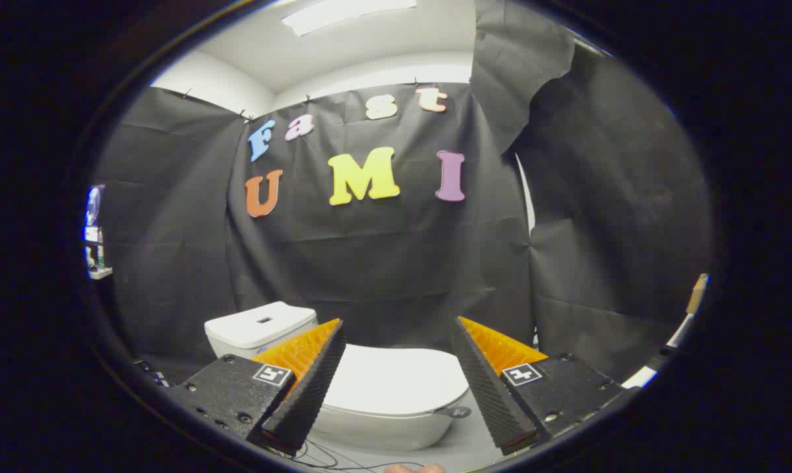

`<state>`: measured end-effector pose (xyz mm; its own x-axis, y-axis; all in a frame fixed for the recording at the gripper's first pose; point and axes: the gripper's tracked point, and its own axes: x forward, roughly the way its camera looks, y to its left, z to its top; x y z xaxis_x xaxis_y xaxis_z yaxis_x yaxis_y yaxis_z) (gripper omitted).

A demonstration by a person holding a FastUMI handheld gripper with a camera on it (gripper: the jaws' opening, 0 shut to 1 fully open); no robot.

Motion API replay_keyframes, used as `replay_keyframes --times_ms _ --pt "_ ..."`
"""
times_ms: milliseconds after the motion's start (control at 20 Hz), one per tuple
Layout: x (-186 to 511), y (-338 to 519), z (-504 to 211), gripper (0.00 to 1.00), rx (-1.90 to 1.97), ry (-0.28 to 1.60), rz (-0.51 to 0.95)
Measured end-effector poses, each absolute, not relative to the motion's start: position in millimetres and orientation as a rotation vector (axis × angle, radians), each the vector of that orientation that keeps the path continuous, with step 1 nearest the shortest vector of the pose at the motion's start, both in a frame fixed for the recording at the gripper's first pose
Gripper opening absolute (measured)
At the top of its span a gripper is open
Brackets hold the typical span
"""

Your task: Open the toilet lid.

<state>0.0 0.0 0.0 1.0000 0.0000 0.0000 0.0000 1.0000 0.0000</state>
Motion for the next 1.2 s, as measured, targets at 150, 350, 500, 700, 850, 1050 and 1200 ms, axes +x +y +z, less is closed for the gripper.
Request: replay_keyframes --times_ms 150,350,500,700,850,1050,1200 --pt "1 -8 4 1.00 -0.010 -0.021 -0.029" --pt "0 -8 2 1.00 0.010 -0.012 -0.034" --pt "0 -8 5 1.00 0.012 -0.025 -0.042" --pt "-1 -7 4 1.00 0.013 -0.020 -0.041" --pt "-2 -8 2 1.00 0.008 -0.015 -0.045" --pt "0 -6 -4 1.00 -0.006 0.001 -0.042" --pt "1 -5 -7 1.00 -0.015 0.008 -0.038"
